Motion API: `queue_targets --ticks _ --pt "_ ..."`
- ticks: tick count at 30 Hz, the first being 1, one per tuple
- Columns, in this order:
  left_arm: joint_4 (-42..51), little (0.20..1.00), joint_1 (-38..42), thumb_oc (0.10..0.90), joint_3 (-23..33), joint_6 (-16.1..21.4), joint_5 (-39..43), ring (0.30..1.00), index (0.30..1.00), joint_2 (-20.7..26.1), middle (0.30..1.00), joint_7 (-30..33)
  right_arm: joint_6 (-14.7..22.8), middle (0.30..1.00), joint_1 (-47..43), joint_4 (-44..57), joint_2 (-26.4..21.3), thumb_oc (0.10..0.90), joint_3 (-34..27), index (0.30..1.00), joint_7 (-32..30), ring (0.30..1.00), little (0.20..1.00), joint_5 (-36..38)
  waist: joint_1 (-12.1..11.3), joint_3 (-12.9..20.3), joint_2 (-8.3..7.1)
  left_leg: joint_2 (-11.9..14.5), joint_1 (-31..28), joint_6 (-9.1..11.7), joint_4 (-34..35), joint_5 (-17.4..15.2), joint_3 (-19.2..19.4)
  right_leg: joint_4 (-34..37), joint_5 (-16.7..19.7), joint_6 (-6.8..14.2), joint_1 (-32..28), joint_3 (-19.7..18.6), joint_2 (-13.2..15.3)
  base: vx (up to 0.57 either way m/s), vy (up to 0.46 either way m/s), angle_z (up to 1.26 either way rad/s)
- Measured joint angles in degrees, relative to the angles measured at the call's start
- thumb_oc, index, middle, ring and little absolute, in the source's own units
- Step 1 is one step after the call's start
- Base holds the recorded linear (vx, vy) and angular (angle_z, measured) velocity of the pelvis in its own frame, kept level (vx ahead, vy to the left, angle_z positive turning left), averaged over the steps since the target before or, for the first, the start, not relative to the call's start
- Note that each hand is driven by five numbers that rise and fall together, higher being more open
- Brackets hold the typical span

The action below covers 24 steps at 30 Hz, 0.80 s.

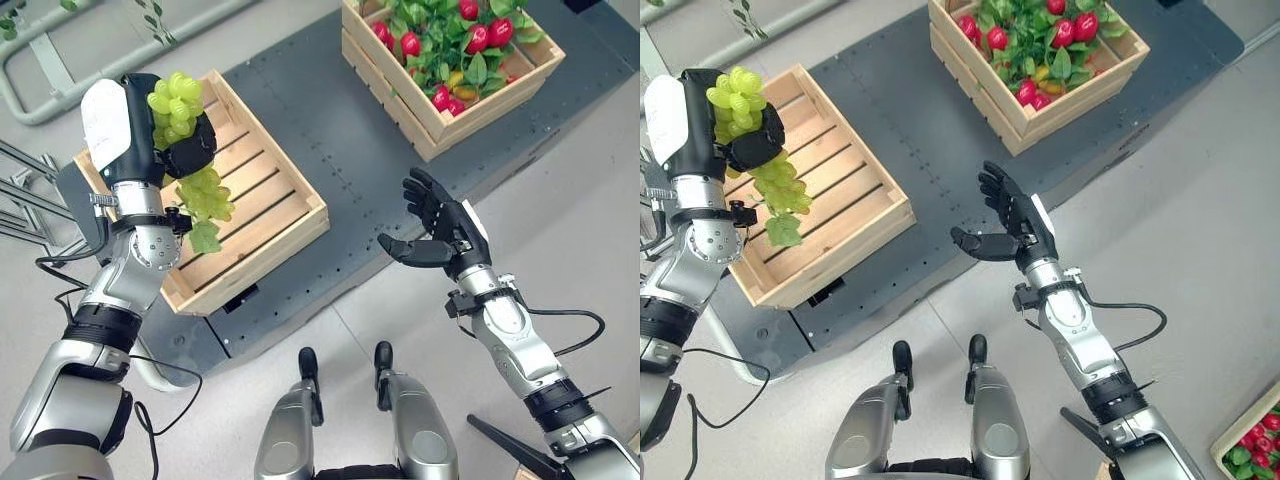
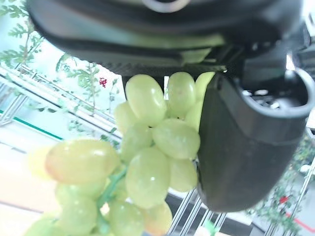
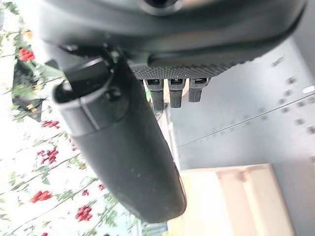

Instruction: Pick up the fruits from the basket on one side to the basket on the other side

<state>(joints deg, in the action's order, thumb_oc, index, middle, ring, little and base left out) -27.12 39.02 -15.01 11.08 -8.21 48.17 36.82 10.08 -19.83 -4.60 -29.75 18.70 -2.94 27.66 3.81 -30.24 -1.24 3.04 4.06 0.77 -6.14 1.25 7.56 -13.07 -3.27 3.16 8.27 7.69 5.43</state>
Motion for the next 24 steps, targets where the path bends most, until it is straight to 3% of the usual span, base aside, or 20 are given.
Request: queue_targets --ticks 5,8,12,14,18,24 --pt "5.89 0.300 -2.40 0.400 3.02 0.45 4.45 0.300 0.300 -0.10 0.300 -2.86 -1.06 0.900 0.32 2.28 0.15 0.800 -0.50 0.900 2.75 0.900 0.900 0.55 0.04 0.60 0.92 -0.01 -5.40 0.04 3.60 0.39 -0.92 4.30 0.38 0.57 -6.08 0.85 -0.50 0.08 -0.063 0.07" --pt "6.99 0.300 -2.46 0.400 4.25 0.43 11.69 0.300 0.300 -1.31 0.300 -7.45 -2.89 0.900 -0.36 3.21 1.38 0.800 -0.49 0.900 5.23 0.900 0.900 2.63 -0.17 1.49 1.68 0.05 -9.16 0.07 5.52 0.40 -1.11 6.99 0.56 0.75 -10.41 1.27 -0.78 0.07 -0.100 0.07" --pt "6.79 0.300 -2.93 0.400 4.51 0.42 19.22 0.300 0.300 -6.07 0.300 -12.15 -6.46 0.900 -0.18 3.20 1.61 0.800 -0.28 0.900 8.54 0.900 0.900 5.04 -0.60 8.27 3.03 -0.01 -8.61 0.08 8.45 1.08 -2.02 11.06 1.53 1.34 -10.92 2.10 -1.10 0.02 -0.095 0.12" --pt "6.74 0.300 -2.93 0.400 4.43 0.41 21.50 0.300 0.300 -6.71 0.300 -14.47 -8.37 0.900 -1.02 3.15 1.64 0.800 0.09 0.900 9.20 0.900 0.900 7.03 -0.55 9.46 3.13 -0.07 -9.68 0.18 9.61 1.36 -2.45 13.76 2.39 1.34 -12.81 2.42 -1.38 -0.02 -0.124 0.13" --pt "4.28 0.300 -2.90 0.400 3.45 0.42 25.06 0.300 0.300 -6.98 0.300 -19.30 -12.30 0.900 -3.48 2.37 3.91 0.800 0.44 0.900 10.98 0.900 0.900 16.84 -1.55 12.31 3.20 -0.14 -10.57 0.33 11.05 1.59 -2.63 18.19 4.30 1.33 -15.21 2.52 -1.75 -0.04 -0.097 0.02" --pt "3.86 0.300 -0.91 0.400 -2.71 0.39 27.02 0.300 0.300 -6.95 0.300 -27.49 -16.16 0.900 -8.97 -0.66 5.90 0.800 2.37 0.900 11.35 0.900 0.900 21.77 -2.67 12.83 3.19 -0.46 -10.29 0.18 11.17 2.16 -4.51 18.20 4.27 1.37 -15.80 3.54 -1.41 -0.03 -0.071 0.17"
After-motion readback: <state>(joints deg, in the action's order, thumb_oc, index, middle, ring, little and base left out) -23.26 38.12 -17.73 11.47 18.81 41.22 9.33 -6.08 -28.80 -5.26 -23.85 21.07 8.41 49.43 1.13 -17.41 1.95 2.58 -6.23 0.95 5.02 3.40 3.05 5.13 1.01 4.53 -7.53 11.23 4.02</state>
